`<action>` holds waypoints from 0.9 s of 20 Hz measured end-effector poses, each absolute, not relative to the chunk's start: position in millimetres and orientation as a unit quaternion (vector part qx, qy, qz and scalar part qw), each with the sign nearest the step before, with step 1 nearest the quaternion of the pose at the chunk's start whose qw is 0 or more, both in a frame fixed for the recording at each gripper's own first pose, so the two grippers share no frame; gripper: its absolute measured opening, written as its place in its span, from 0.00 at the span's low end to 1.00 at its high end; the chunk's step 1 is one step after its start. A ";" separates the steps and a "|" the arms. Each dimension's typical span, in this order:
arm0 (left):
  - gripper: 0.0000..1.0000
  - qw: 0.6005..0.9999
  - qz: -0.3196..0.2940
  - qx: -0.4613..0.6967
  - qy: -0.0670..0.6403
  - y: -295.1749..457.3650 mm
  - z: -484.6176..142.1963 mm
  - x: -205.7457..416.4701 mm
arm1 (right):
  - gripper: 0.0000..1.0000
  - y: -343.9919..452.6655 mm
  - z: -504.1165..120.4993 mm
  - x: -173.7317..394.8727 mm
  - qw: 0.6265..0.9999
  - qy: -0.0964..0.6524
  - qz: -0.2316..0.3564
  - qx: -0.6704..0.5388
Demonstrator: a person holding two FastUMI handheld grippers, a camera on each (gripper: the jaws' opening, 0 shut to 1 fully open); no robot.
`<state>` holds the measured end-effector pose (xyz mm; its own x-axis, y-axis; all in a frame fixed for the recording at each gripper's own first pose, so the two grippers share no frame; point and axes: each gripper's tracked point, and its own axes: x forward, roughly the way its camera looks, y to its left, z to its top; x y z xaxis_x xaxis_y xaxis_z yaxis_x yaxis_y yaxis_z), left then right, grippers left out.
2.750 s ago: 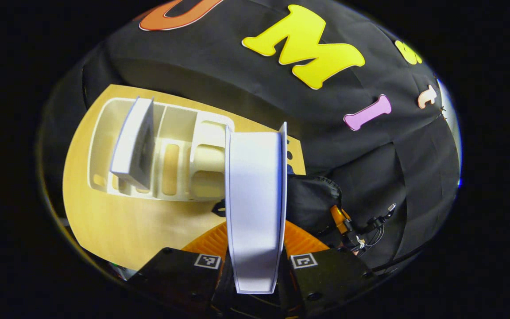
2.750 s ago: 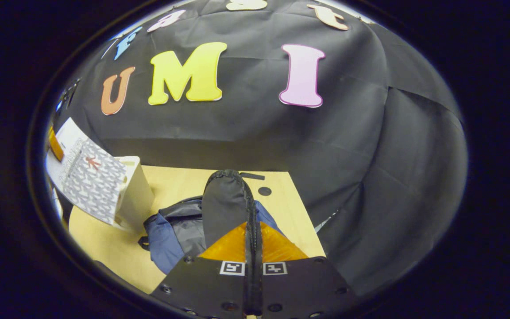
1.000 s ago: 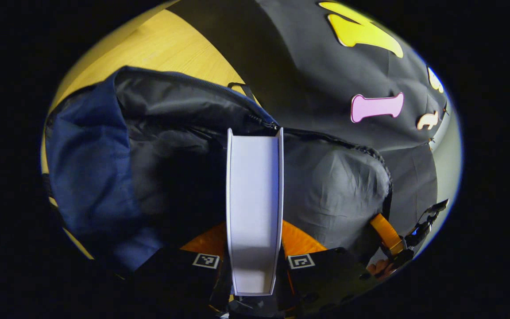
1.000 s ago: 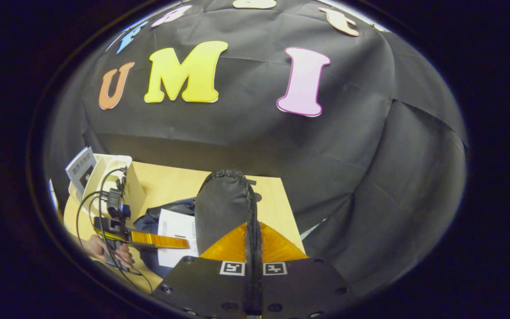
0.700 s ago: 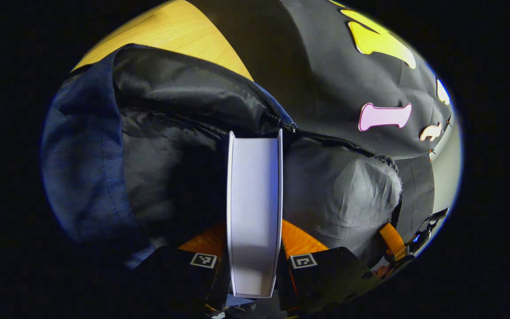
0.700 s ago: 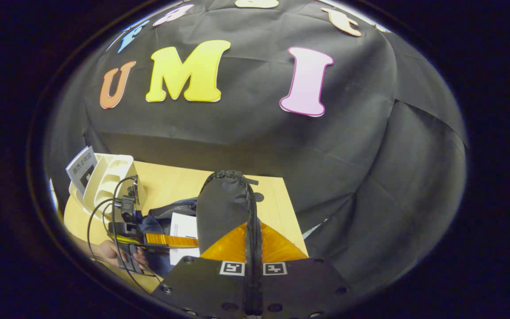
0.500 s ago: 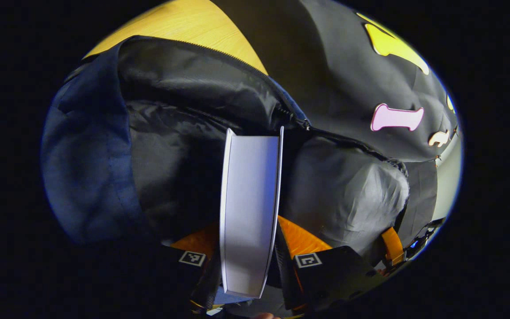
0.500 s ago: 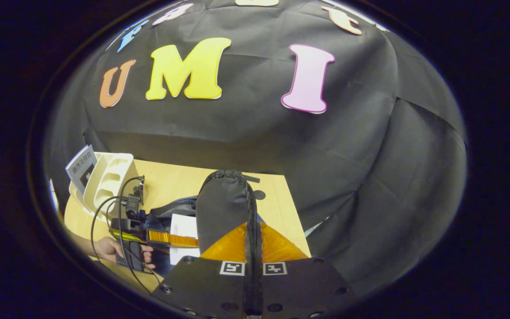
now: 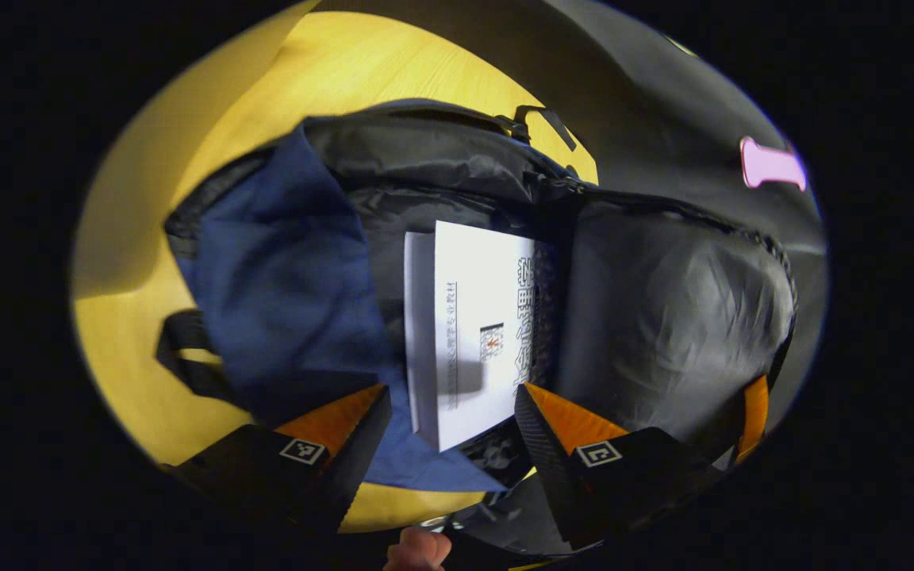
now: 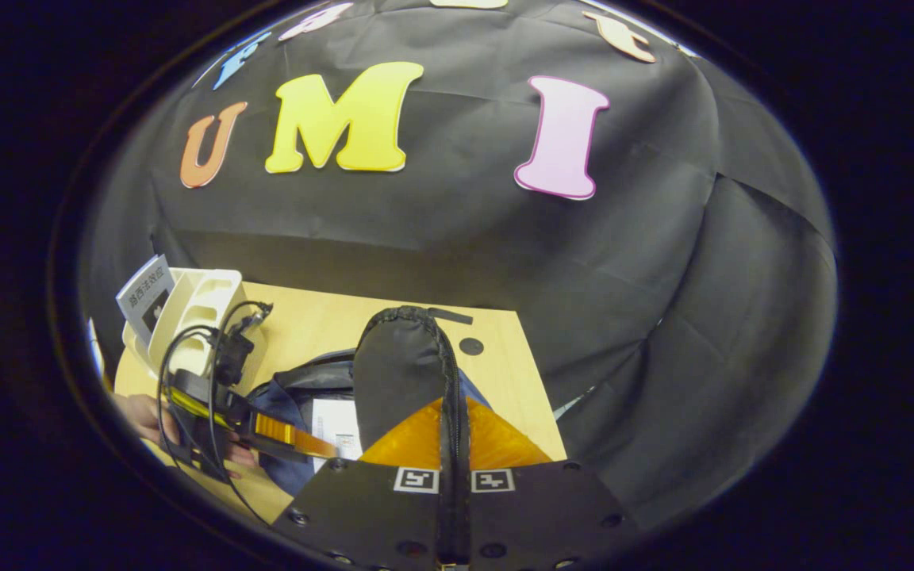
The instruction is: Open the schoolbag, grab two books from the bookshelf and put them into the schoolbag.
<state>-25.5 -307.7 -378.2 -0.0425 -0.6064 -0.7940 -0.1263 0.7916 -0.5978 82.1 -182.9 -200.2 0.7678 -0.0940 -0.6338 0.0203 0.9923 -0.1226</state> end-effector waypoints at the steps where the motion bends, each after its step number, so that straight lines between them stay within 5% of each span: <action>1: 0.99 0.651 -0.190 -0.241 0.694 -299.0 -369.5 -25.0 | 0.00 -182.6 -201.5 81.4 0.939 0.339 -0.031 -0.055; 13: 0.99 0.768 -0.150 -0.014 0.622 -150.9 -269.9 -20.6 | 0.00 -155.8 -196.7 74.2 0.944 0.324 -0.031 -0.052; 18: 0.99 0.792 -0.095 -0.040 0.602 -76.2 -222.2 -12.7 | 0.00 -145.4 -198.7 67.8 0.944 0.325 -0.031 -0.058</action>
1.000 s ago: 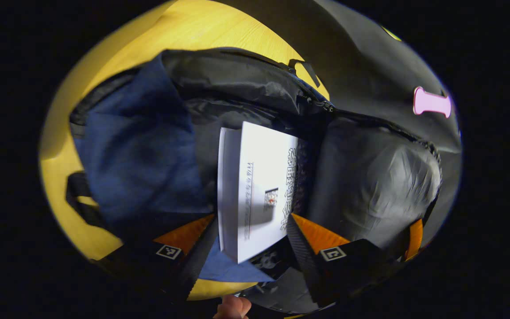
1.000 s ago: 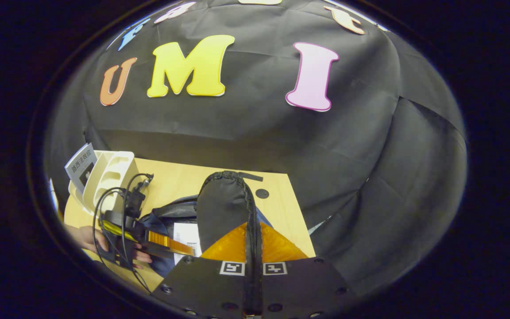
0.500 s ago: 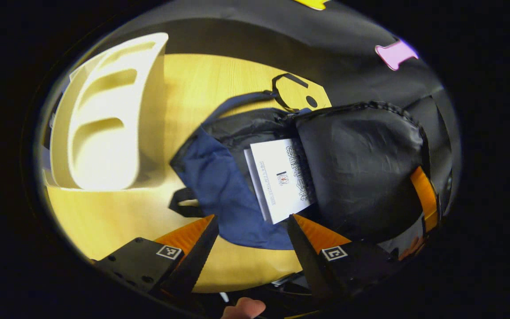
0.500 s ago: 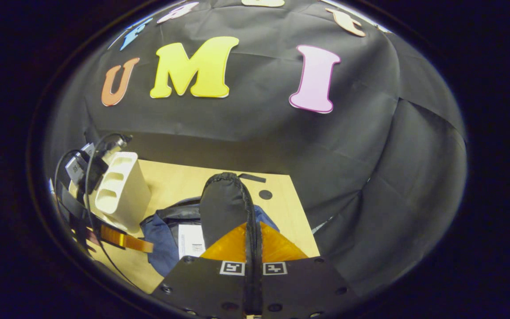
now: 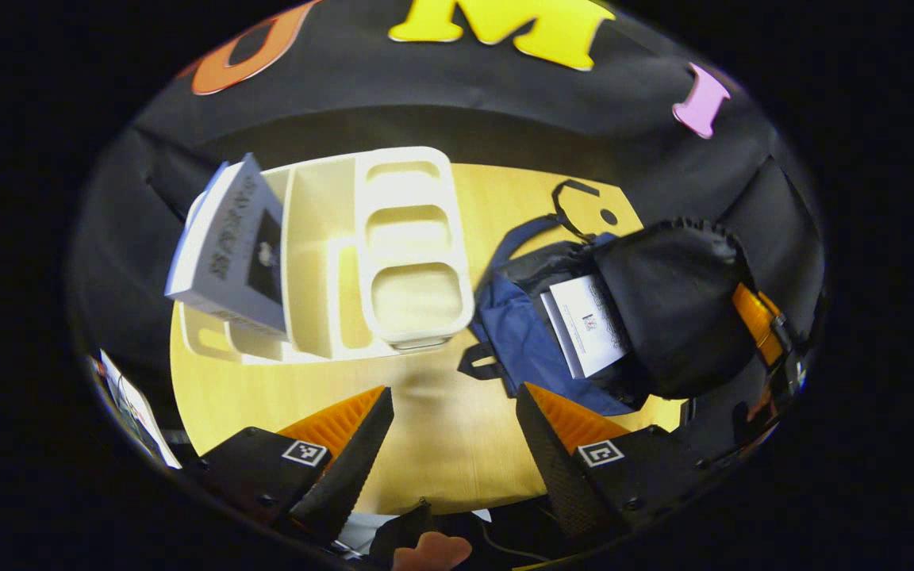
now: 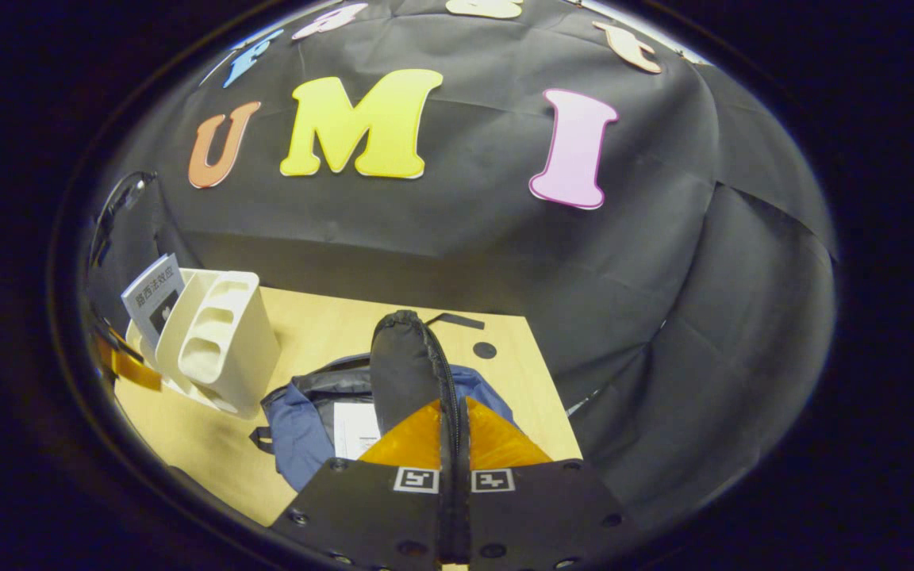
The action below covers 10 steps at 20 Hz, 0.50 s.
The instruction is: Open the schoolbag, grab two books from the bookshelf and put them into the schoolbag.
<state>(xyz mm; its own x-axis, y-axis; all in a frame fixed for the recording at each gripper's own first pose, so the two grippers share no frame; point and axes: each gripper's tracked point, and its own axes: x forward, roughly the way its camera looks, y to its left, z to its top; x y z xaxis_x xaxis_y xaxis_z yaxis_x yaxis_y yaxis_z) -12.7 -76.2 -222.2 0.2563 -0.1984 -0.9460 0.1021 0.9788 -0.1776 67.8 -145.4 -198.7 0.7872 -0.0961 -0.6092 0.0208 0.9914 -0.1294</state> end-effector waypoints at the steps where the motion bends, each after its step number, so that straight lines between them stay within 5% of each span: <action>1: 1.00 0.798 -0.084 -0.045 0.595 -59.6 -211.3 -6.1 | 0.00 -143.5 -199.1 66.2 0.943 0.325 -0.030 -0.060; 10: 0.98 0.842 -0.019 -0.047 0.537 67.2 -127.6 83.8 | 0.00 -141.6 -202.2 64.7 0.942 0.328 -0.042 -0.061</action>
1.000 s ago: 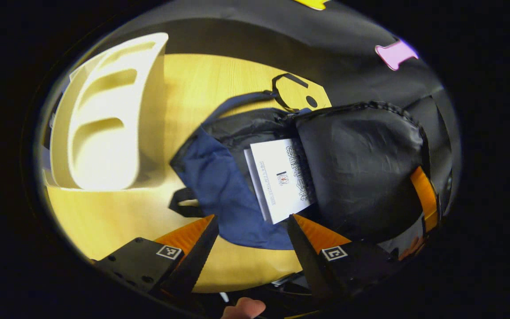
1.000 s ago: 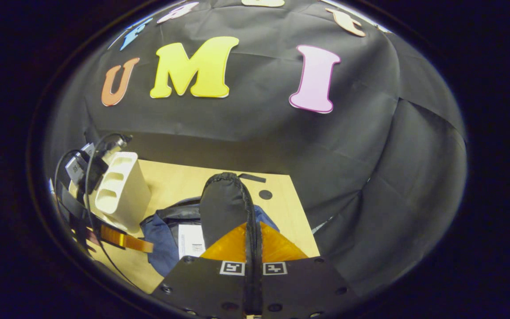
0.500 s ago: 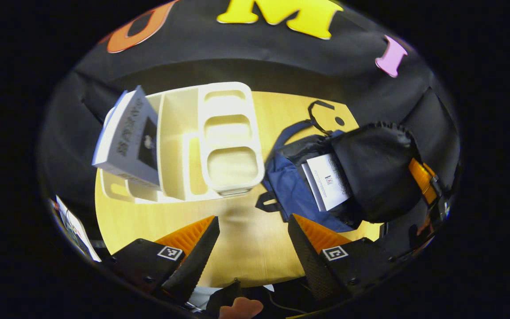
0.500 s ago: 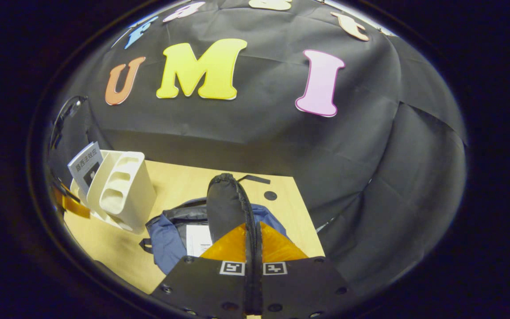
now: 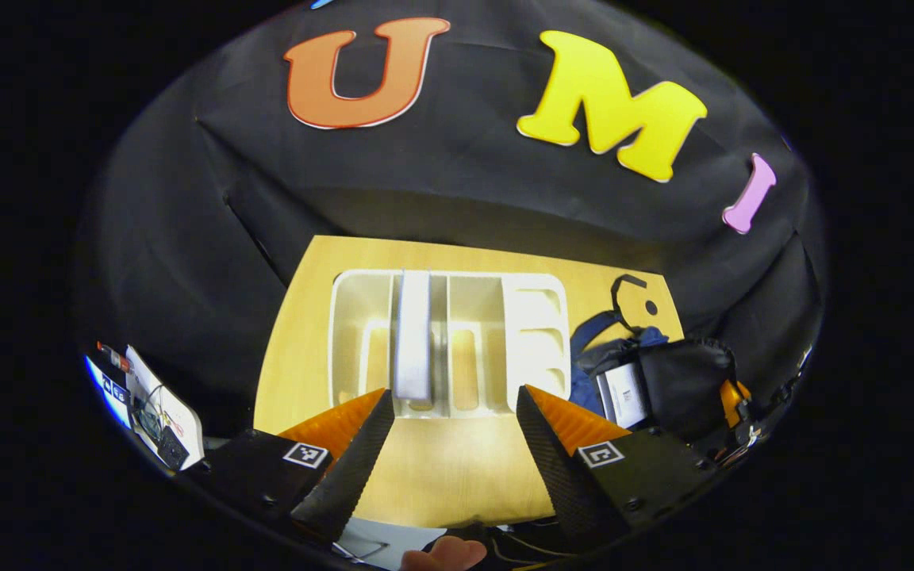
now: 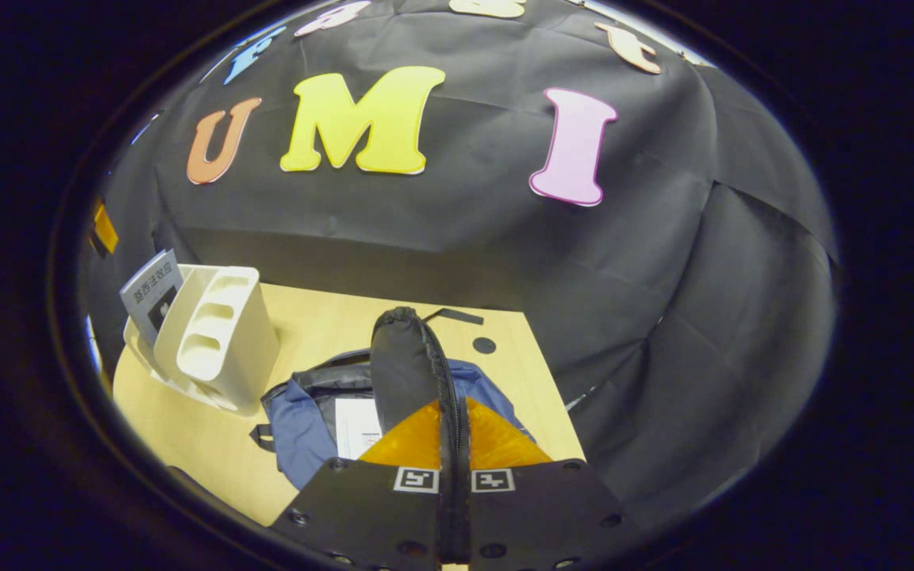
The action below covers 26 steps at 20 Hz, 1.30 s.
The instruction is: Open the schoolbag, grab two books from the bookshelf and put them into the schoolbag.
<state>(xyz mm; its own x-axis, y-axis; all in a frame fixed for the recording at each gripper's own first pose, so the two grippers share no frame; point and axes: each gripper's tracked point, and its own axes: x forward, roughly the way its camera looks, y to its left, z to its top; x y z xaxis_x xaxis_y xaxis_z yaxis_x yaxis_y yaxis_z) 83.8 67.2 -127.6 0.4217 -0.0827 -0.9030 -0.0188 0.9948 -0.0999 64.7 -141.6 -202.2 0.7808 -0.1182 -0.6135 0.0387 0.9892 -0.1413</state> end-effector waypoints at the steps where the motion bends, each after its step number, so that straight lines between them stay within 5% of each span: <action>1: 0.98 0.841 -0.018 -0.043 0.539 75.0 -126.7 92.8 | 0.00 -141.9 -202.4 65.2 0.941 0.329 -0.043 -0.061; 21: 0.98 0.704 -0.019 -0.053 0.708 94.7 -271.6 123.3 | 0.00 -142.9 -213.1 70.8 0.935 0.347 -0.058 -0.056; 26: 0.86 0.694 -0.014 -0.050 0.718 90.9 -287.2 121.2 | 0.00 -146.7 -216.4 72.2 0.934 0.349 -0.063 -0.050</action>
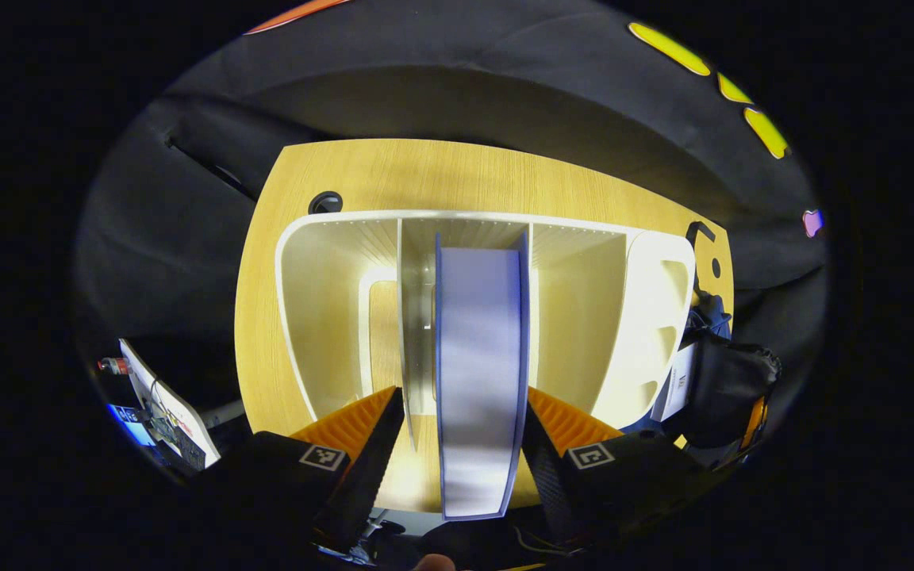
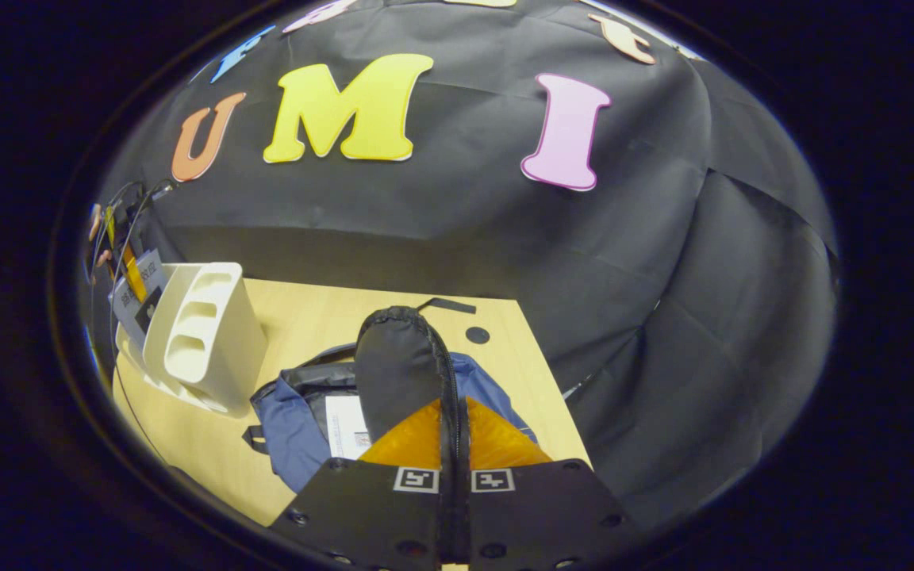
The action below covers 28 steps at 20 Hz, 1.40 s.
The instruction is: Open the schoolbag, grab two books from the bookshelf and put them into the schoolbag.
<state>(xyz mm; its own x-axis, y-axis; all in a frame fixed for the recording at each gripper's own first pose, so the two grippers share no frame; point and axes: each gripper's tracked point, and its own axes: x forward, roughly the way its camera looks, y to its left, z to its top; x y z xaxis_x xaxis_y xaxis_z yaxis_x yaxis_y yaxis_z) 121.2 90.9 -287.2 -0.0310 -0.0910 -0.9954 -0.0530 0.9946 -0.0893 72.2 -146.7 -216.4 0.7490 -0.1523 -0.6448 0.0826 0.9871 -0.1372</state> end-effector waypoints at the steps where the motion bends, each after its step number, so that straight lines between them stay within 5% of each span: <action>1: 0.84 0.694 -0.010 -0.048 0.718 91.7 -289.0 120.7 | 0.00 -147.8 -216.6 72.1 0.934 0.349 -0.063 -0.050; 7: 0.65 0.689 0.003 -0.044 0.723 92.0 -300.0 117.2 | 0.00 -150.5 -219.3 73.2 0.934 0.349 -0.060 -0.049; 10: 0.48 0.686 0.011 -0.040 0.726 94.5 -301.8 113.3 | 0.00 -151.7 -219.4 72.6 0.935 0.347 -0.057 -0.051; 16: 0.46 0.696 0.029 -0.045 0.716 99.7 -275.0 104.1 | 0.00 -155.2 -222.4 71.1 0.937 0.344 -0.050 -0.046; 28: 0.45 0.761 -0.026 -0.098 0.641 83.7 -99.3 21.9 | 0.00 -157.9 -218.1 64.0 0.942 0.331 -0.038 -0.033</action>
